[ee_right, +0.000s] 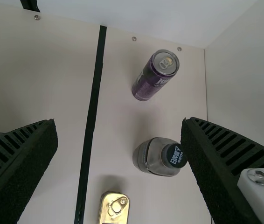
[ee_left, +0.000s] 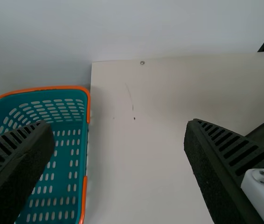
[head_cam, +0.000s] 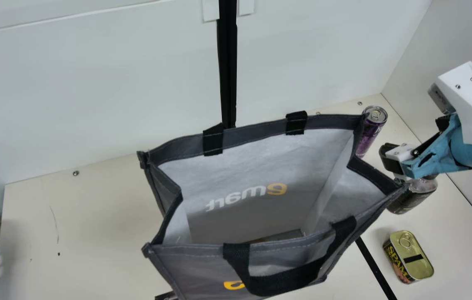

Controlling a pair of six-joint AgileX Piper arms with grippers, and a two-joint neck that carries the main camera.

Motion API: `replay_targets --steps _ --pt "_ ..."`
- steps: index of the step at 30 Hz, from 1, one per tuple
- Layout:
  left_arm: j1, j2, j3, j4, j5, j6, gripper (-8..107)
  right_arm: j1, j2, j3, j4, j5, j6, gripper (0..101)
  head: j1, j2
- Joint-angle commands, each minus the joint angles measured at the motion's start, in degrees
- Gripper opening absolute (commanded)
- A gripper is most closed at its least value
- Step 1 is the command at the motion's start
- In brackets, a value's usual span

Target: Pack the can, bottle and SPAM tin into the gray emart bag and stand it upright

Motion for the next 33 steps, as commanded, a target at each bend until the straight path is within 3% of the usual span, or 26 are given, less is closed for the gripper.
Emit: replay_targets --steps 1,33 --pt "-0.8 0.9 -1.1 0.3 -0.1 -0.1 90 0.0 0.0 0.0 0.0 0.0 0.0 95 -1.3 0.0" --pt "-9.4 15.1 -18.3 -3.3 -3.8 3.9 90 0.0 0.0 0.0 0.0 0.0 0.0 95 -1.3 0.0"
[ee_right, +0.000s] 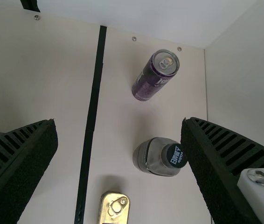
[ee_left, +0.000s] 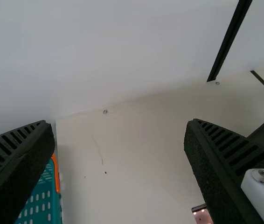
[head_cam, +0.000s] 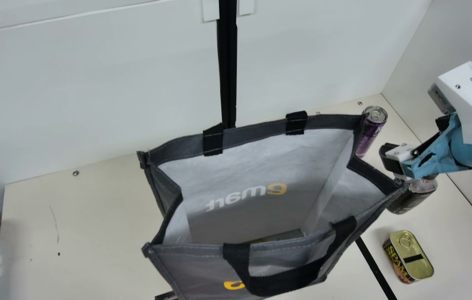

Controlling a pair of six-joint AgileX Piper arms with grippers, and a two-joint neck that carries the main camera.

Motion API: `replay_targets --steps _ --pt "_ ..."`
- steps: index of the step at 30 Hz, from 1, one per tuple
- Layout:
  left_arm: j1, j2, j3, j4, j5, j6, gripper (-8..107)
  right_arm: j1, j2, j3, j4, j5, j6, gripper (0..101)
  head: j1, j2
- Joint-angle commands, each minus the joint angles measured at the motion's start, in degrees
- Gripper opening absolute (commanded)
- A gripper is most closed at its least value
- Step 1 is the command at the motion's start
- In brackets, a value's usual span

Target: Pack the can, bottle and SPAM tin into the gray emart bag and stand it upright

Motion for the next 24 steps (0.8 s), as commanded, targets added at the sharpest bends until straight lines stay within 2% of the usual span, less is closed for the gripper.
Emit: replay_targets --steps 1,14,24 --pt "-0.7 0.9 -1.4 0.1 -0.1 0.2 90 0.0 0.0 0.0 0.0 0.0 0.0 95 -1.3 0.0" --pt "-7.9 8.2 -11.2 1.6 -0.1 0.2 90 0.0 0.0 0.0 0.0 0.0 0.0 95 -1.3 0.0" --pt "-14.6 15.1 -21.2 3.8 0.4 -2.2 90 0.0 0.0 0.0 0.0 0.0 0.0 95 -1.3 0.0"
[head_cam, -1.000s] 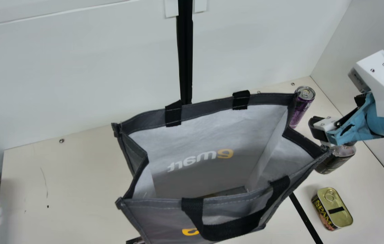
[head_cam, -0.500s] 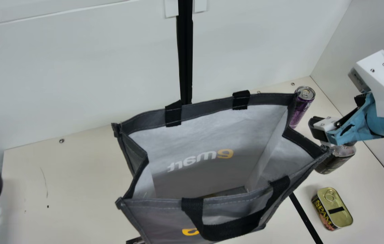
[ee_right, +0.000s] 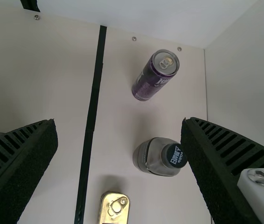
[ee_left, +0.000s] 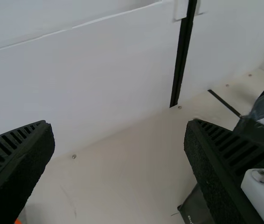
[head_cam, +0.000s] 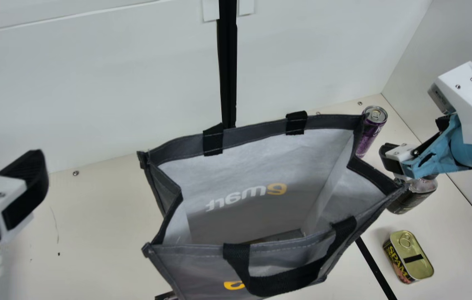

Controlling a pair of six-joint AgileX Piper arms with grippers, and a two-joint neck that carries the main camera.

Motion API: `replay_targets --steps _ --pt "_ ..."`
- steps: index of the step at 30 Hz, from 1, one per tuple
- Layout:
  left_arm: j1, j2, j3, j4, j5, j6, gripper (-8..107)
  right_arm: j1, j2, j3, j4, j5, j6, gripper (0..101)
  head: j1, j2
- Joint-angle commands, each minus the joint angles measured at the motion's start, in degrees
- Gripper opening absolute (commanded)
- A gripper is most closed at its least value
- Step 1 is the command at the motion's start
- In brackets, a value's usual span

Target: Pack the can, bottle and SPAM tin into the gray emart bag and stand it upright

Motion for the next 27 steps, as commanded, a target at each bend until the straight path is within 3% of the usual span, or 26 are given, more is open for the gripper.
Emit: replay_targets --steps 1,12,27 --pt "-1.1 1.4 -2.7 0.6 0.2 -0.3 90 0.0 0.0 0.0 0.0 0.0 0.0 95 -1.3 -0.1" --pt "-5.8 7.6 -12.0 0.5 2.1 -0.3 90 0.0 0.0 0.0 0.0 0.0 0.0 95 -1.3 -0.1" --pt "-7.6 14.0 -20.1 -7.0 5.2 6.1 90 0.0 0.0 0.0 0.0 0.0 0.0 95 -1.3 -0.1"
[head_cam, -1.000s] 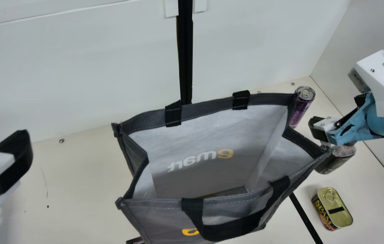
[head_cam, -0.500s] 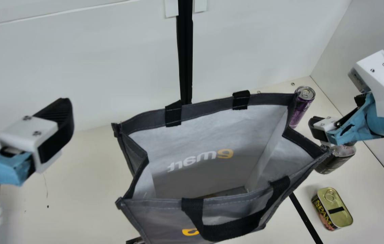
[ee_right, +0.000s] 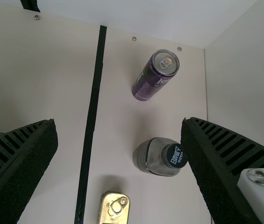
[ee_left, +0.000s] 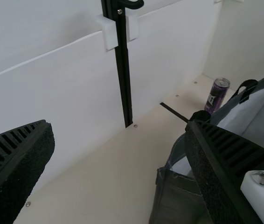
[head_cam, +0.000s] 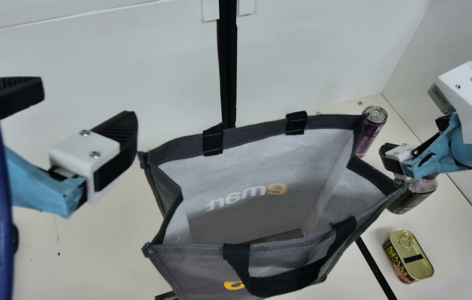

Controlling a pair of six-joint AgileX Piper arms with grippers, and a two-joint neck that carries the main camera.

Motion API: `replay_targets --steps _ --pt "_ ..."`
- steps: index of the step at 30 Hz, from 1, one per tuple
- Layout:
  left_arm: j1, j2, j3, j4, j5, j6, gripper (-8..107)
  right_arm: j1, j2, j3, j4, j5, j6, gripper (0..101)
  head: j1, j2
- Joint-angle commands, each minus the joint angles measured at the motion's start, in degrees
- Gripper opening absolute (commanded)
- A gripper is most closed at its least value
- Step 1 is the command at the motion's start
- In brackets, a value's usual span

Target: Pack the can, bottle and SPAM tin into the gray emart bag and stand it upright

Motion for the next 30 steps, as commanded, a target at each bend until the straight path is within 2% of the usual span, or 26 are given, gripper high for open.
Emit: replay_targets --steps 1,5,30 --pt "-0.3 0.7 -0.9 -0.8 0.5 1.1 90 0.0 0.0 0.0 0.0 0.0 0.0 95 -1.3 -0.1" --pt "-1.1 2.5 -2.8 -2.1 1.6 3.1 90 0.0 0.0 0.0 0.0 0.0 0.0 95 -1.3 -0.1" --pt "-6.2 11.7 -6.8 -7.1 1.7 11.0 90 0.0 0.0 0.0 0.0 0.0 0.0 95 -1.3 -0.1"
